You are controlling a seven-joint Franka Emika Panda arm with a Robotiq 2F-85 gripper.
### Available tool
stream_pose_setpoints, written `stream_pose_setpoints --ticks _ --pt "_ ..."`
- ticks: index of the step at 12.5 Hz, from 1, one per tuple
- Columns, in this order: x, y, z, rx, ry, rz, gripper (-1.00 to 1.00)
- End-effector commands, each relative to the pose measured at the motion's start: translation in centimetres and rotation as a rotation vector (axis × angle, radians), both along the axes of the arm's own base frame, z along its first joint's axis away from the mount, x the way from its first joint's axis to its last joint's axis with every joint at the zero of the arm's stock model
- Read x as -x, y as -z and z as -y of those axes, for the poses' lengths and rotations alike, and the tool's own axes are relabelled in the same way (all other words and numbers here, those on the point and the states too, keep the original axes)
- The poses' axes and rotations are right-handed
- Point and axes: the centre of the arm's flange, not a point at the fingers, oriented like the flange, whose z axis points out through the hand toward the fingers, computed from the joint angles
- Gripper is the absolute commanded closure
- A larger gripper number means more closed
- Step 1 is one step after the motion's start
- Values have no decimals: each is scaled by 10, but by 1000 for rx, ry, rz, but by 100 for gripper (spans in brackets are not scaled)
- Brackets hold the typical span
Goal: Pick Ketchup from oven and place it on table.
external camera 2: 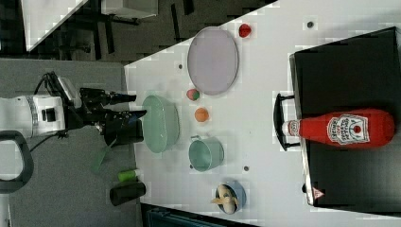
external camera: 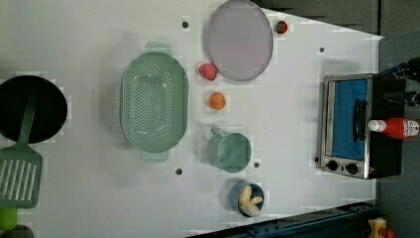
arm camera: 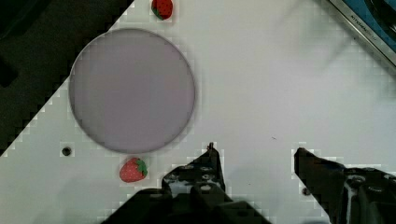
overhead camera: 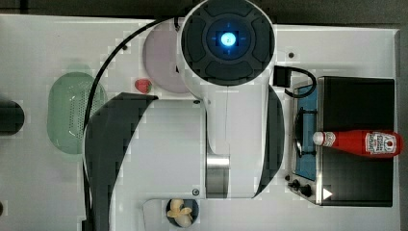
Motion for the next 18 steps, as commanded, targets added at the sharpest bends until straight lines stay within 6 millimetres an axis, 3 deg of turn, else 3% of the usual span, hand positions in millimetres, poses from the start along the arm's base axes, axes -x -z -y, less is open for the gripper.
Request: stream_pose_setpoints --ticks 1,2,3,6,8,14,18 --pt "105 -57 14 -68 121 -18 -52" --pt "105 -57 14 -68 121 -18 -67" --pt "105 -56 15 -68 122 -20 -94" --pt "102 -50 30 -71 151 -32 -100" --pt "98 -40 58 -80 204 -46 -100" --pt "96 25 230 -113 534 -55 -100" --pt "98 71 327 -40 712 50 -100"
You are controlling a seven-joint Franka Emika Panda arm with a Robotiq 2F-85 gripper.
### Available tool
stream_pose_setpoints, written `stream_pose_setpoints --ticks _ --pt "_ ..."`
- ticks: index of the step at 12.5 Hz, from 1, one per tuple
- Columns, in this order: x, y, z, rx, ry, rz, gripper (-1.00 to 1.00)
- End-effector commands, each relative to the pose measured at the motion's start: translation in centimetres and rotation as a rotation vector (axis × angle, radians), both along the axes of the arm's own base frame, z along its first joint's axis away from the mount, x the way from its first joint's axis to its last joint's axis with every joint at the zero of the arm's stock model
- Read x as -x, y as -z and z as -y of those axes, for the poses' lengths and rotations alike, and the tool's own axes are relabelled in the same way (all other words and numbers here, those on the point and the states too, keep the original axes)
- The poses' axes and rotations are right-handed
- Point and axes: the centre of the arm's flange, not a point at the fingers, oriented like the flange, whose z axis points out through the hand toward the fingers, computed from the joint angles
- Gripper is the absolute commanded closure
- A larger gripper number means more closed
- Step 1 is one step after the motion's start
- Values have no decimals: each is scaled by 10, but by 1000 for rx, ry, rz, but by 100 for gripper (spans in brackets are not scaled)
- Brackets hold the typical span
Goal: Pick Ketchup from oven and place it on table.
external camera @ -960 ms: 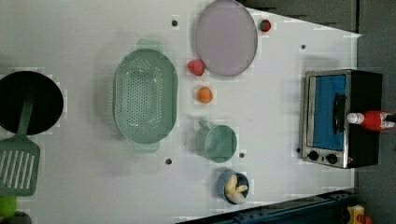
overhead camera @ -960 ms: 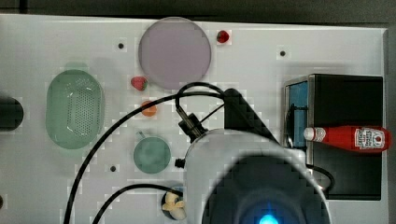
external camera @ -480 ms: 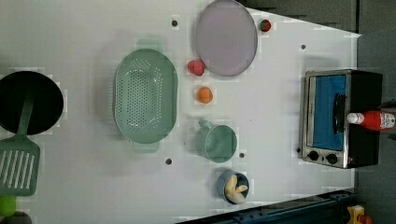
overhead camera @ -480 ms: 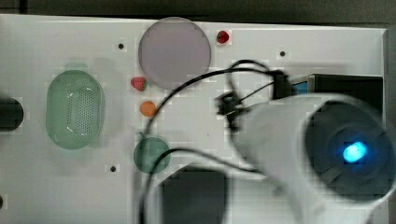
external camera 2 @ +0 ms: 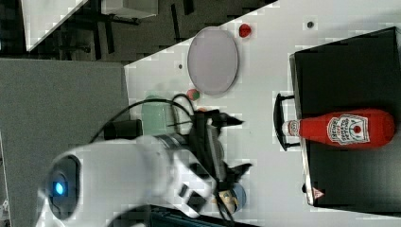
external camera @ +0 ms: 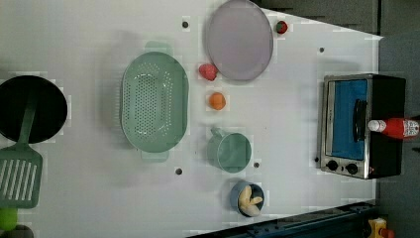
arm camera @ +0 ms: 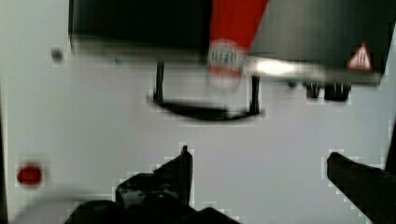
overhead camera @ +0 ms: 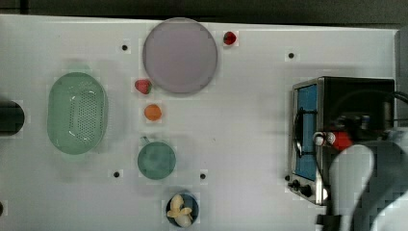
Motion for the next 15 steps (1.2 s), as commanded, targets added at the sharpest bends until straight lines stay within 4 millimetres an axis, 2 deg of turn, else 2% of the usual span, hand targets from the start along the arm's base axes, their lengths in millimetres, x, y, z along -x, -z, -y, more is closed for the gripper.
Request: stream_pose_setpoints --ticks 1,2,5,9,12,13,15 --pt "-9 5 45 125 92 94 -100" --pt "-7 17 61 152 120 94 -100" --pt "2 43 88 168 168 38 -100" --pt "0 51 117 216 183 35 -100" --pt "-9 80 121 202 100 30 -100" --pt "-9 102 123 177 109 5 -100" --pt "-11 116 125 161 131 8 -100"
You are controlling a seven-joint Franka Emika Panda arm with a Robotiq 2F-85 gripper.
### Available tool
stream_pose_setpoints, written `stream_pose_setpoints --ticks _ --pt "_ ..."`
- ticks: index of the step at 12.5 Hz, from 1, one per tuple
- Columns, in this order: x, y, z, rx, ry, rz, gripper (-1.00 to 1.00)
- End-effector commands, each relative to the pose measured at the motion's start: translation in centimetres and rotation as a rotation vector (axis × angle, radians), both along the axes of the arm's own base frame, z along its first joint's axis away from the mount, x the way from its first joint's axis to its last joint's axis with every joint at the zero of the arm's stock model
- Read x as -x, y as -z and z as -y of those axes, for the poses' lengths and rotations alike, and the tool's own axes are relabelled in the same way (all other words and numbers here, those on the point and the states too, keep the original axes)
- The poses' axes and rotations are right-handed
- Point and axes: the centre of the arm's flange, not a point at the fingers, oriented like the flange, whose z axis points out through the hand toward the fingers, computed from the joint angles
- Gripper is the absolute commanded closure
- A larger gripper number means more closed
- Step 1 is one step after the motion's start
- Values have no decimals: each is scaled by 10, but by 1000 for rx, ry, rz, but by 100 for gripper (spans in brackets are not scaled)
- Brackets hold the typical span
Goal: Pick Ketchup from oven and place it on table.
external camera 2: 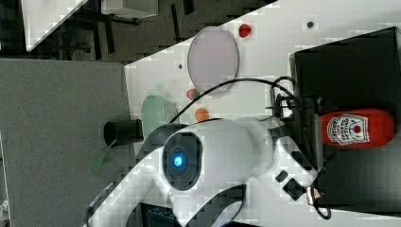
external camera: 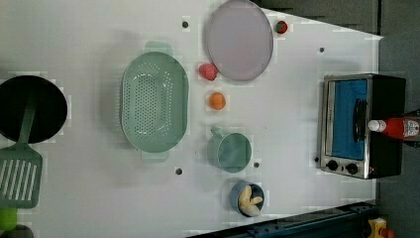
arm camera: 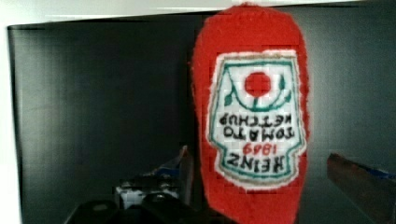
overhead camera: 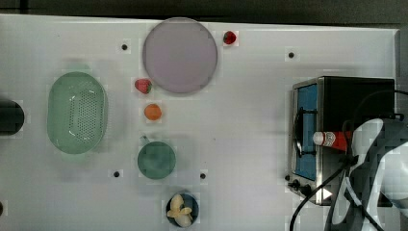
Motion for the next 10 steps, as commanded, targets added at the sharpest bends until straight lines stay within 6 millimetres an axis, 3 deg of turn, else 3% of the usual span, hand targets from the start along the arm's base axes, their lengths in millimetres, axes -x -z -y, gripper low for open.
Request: stream_pose_setpoints --ticks 1,3,4,5,6,8,10 --pt "-2 8 15 -14 -24 20 -100" --pt "-1 8 17 -9 -22 23 -99" --pt "-1 10 16 -13 -23 19 -74" --pt "-2 10 17 -9 -24 19 -26" --pt "-3 7 17 -7 -25 23 -26" --pt "-22 -40 5 3 -64 79 -26" --pt "-31 -116 -29 -75 -126 93 -26"
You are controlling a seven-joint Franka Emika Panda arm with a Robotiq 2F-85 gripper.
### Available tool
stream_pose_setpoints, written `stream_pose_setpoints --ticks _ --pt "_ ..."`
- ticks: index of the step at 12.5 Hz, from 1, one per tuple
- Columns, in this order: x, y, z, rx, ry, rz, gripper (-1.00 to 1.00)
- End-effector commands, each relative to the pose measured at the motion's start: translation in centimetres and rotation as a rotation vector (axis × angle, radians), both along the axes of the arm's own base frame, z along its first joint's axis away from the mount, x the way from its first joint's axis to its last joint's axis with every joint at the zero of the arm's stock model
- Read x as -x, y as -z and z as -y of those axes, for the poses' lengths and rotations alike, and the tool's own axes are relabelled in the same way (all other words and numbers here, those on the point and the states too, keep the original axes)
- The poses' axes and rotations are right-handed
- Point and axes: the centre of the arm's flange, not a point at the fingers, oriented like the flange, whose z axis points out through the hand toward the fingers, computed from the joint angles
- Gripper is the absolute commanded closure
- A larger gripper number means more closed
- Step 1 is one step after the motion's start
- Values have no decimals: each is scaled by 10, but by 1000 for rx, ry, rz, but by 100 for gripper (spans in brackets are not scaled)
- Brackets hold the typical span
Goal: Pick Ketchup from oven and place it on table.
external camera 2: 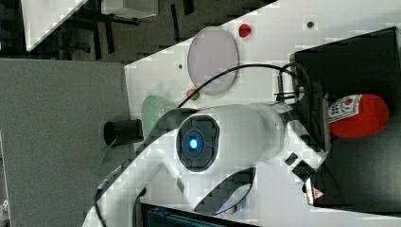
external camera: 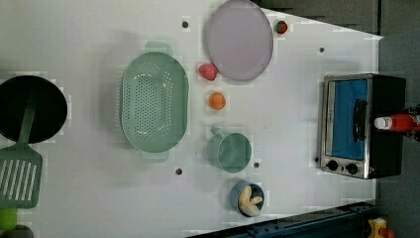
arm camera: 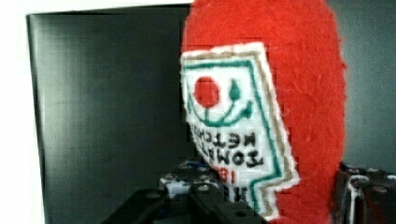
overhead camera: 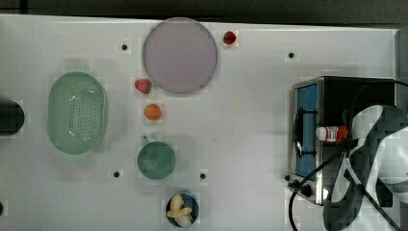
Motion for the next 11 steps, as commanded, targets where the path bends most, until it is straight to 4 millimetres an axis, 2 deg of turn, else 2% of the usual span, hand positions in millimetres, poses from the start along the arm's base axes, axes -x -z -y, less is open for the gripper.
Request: stream_pose_setpoints --ticks 1,2,3,4,5,7,9,10,11 --pt "-13 -135 -46 -51 -136 79 -26" --pt "-19 -151 -77 -97 -195 57 -26" --pt "-29 -158 -105 -113 -249 54 -26" --pt "-51 -163 -153 -120 -342 56 -26" --pt "-65 -161 -184 -125 -400 51 -26" --pt "-94 -144 -269 -148 -550 21 -26" --pt "-104 -120 -312 -141 -630 -13 -26" --pt "-107 -99 -331 -101 -682 -47 -26" --pt "-107 -83 -340 -57 -719 -69 -26"
